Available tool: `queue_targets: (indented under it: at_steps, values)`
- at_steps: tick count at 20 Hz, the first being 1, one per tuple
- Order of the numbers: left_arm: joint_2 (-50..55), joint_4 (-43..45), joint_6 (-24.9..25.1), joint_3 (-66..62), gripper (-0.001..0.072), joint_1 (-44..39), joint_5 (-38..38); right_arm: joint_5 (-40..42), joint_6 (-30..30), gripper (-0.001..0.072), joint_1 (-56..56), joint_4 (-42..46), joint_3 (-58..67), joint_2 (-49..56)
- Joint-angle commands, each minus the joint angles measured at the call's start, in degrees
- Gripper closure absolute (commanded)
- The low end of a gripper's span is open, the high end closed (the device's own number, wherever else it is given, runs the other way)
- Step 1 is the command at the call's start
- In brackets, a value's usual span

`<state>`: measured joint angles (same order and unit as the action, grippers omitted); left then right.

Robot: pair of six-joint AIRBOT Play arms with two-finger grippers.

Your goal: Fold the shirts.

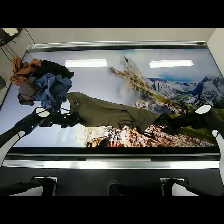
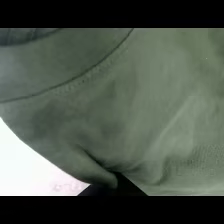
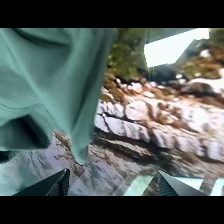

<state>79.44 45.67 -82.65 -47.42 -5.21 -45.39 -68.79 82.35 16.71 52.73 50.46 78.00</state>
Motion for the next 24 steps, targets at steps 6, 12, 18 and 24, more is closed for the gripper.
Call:
queue_targets:
  at_steps: [6,12,18,24]
  values:
    - [-3.04,-0.24,0.42,0.07,0.0682,-0.22,-0.68,6.6,-6.73,0.0066,-0.68,-15.52,-6.99,3.91]
    - [-6.03,1.18,0.46,-0.81,0.0684,0.24,-2.54,17.57,-7.04,0.0666,-11.23,-16.96,-3.63,4.2]
    - [-22.25,9.44,0.33,-22.95,0.0684,6.25,-5.55,19.52,-8.83,0.0667,-1.4,-6.62,19.63,-15.63]
    - [-35.39,9.42,-6.51,-48.09,0.0684,15.39,0.22,31.91,-0.07,0.0667,7.67,4.15,30.69,-39.93]
